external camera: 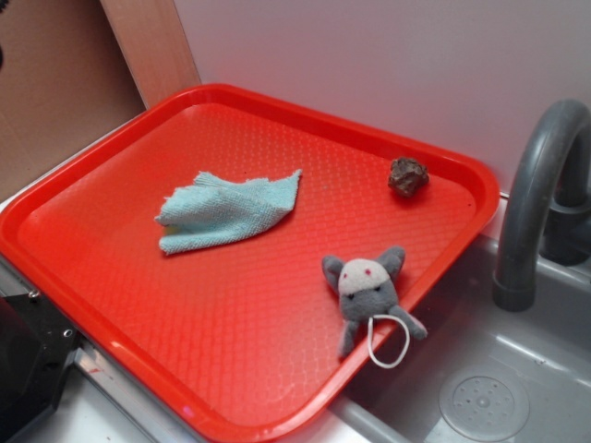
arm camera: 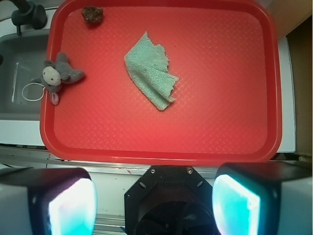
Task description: Grab the blue cloth.
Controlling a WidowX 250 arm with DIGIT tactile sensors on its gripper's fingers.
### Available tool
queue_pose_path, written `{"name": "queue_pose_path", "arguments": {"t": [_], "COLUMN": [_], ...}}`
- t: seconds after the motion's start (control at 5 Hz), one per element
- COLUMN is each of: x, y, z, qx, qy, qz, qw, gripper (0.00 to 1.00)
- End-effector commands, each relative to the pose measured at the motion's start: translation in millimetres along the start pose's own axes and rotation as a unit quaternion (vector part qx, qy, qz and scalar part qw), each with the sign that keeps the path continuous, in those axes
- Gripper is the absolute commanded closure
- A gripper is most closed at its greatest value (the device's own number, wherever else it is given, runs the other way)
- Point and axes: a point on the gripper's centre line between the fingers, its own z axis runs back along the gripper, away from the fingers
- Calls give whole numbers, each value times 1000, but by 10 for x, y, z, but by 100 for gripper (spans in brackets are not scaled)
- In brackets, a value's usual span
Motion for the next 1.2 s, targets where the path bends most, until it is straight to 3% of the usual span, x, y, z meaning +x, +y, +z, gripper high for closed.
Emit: {"name": "queue_pose_path", "arguments": {"t": [0.0, 0.4, 0.6, 1.0], "x": [0, 160, 177, 66], "y": [0, 25, -9, -10], "z": [0, 57, 47, -41], "qx": [0, -3, 9, -11], "qy": [0, -15, -19, 6], "qz": [0, -5, -68, -283], "qw": [1000, 1000, 997, 959], "gripper": [0, 0, 0, 0]}}
